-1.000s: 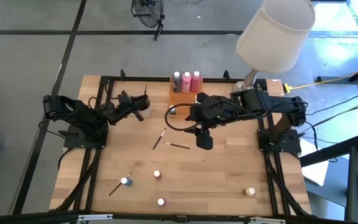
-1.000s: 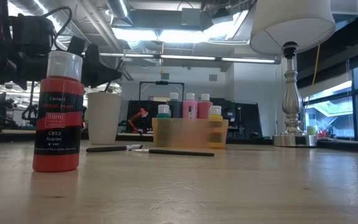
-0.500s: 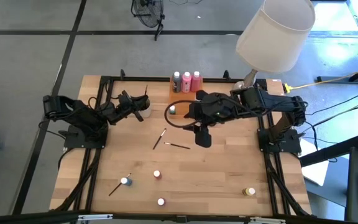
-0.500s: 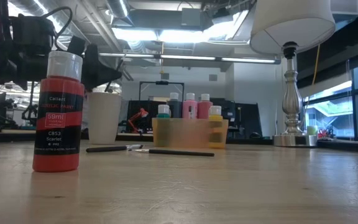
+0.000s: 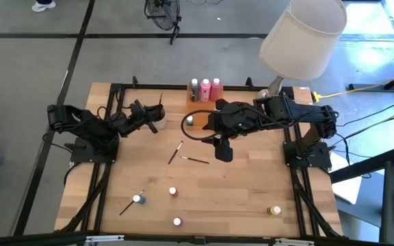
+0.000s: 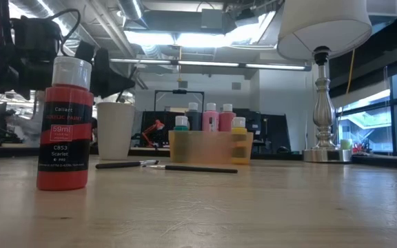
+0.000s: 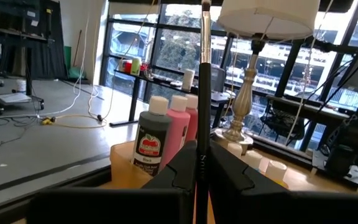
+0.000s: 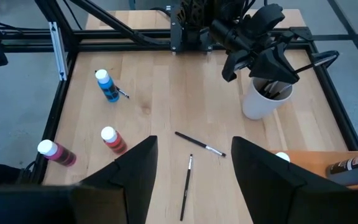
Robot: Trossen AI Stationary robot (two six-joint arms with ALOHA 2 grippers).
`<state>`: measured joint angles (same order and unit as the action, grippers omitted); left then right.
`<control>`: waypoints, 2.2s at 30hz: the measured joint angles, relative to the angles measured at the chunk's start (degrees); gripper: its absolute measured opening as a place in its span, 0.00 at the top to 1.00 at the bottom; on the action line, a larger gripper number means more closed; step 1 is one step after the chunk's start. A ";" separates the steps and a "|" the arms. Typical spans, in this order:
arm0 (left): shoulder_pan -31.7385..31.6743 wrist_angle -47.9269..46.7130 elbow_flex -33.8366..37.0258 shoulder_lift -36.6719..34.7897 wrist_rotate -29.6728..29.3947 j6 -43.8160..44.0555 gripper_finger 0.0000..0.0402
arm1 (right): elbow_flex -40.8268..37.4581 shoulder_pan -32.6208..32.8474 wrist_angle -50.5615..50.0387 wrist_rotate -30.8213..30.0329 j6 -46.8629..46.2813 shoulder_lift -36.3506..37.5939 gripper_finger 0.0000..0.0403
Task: Pick & Place Paint Supplies
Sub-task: Put the black paint brush into the white cup, then put the blue paint bottle into the orange bin
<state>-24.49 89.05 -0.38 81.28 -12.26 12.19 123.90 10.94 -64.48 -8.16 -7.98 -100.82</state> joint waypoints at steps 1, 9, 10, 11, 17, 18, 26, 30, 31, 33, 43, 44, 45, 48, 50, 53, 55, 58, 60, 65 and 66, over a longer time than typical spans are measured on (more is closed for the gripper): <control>0.00 -0.47 0.00 0.00 0.12 0.01 0.95 | 0.00 0.00 0.01 0.00 -0.11 0.00 0.48; 0.00 -1.04 0.00 0.00 0.53 0.15 0.94 | -0.02 0.00 0.34 0.98 -0.13 -0.36 0.48; 0.00 -1.06 0.00 0.00 0.19 0.28 0.94 | -0.02 -0.01 0.34 1.35 -0.17 -0.37 0.48; -0.02 -1.09 0.00 0.00 -0.21 0.64 0.94 | -0.02 -0.08 0.35 1.61 -0.24 -0.37 0.48; -0.02 -3.59 0.00 0.00 -1.20 1.07 0.95 | -0.02 -0.13 0.46 1.79 -0.34 -0.39 0.48; -0.02 -4.09 0.00 0.00 -1.69 1.89 0.94 | -0.02 -0.13 0.47 1.79 -0.34 -0.39 0.48; -0.02 -4.21 0.00 0.00 -3.11 2.89 0.93 | -0.02 -0.17 0.49 1.79 -0.33 -0.42 0.48; -0.02 -4.42 0.00 0.00 -3.28 3.32 0.93 | -0.02 -0.22 0.49 1.79 -0.35 -0.42 0.48; -0.02 -4.45 0.00 0.00 -3.27 3.09 0.93 | -0.02 -0.28 0.49 1.81 -0.33 -0.42 0.48; -0.02 -4.43 0.00 0.00 -3.27 2.74 0.93 | -0.02 -0.35 0.48 1.80 -0.33 -0.42 0.48; -0.02 -3.54 0.00 0.00 -3.02 1.56 0.86 | -0.02 -0.43 0.45 1.81 -0.33 -0.42 0.48; -0.02 -3.56 0.00 0.00 -2.98 1.55 0.85 | -0.02 -0.44 0.45 1.81 -0.33 -0.42 0.48; -0.02 -3.54 0.00 0.00 -2.98 1.56 0.84 | -0.02 -0.48 0.45 1.81 -0.31 -0.42 0.48; -0.02 -3.53 0.00 0.00 -2.98 1.57 0.81 | -0.02 -0.52 0.44 1.81 -0.25 -0.42 0.48; -0.02 -3.53 0.00 0.00 -2.98 1.60 0.79 | -0.02 -0.55 0.45 1.81 -0.14 -0.44 0.48; 0.00 -1.78 0.00 0.00 -3.00 2.05 0.77 | -0.02 -0.55 0.43 1.81 -0.12 -0.43 0.48; 0.00 0.81 0.00 -0.06 -2.86 1.97 0.77 | -0.02 -0.55 0.43 1.84 -0.11 -0.44 0.48; 0.00 0.73 -0.10 -1.63 -0.24 1.41 0.76 | -0.02 -0.52 0.43 1.97 -0.12 -0.44 0.48; 0.07 0.75 -0.17 -3.02 1.86 1.53 0.76 | -0.02 -0.52 0.45 2.23 -0.20 -0.44 0.48; 0.79 0.71 -0.17 -8.70 8.23 0.96 0.77 | -0.02 -0.34 0.45 2.29 -0.63 -0.44 0.48; 1.40 0.70 -0.17 -10.12 8.57 0.50 0.77 | -0.02 -0.24 0.47 2.29 -0.81 -0.44 0.48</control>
<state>-23.09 89.75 -0.56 71.15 -3.70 12.69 123.87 10.70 -64.01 -5.87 -8.79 -101.25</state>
